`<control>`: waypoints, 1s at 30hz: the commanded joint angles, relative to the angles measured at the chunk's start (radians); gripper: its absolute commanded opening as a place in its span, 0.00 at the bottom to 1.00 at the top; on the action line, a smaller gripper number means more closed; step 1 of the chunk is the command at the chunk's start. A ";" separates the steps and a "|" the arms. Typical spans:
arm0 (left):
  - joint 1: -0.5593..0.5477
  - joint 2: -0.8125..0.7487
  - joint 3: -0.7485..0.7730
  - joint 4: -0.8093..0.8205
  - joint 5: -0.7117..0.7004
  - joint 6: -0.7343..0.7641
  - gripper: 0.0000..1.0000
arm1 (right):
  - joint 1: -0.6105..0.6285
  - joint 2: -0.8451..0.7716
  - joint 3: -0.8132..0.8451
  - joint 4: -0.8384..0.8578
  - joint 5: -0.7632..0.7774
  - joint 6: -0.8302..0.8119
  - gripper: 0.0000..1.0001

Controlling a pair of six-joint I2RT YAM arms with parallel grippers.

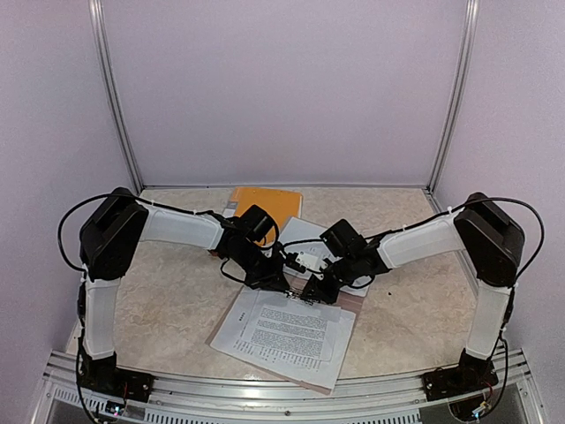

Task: Put the files into the folder
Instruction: Close the spring clip on the folder with some files.

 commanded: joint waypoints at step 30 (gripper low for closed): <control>0.080 0.158 -0.299 -0.032 -0.370 0.041 0.00 | 0.057 0.131 -0.035 -0.124 -0.045 -0.053 0.00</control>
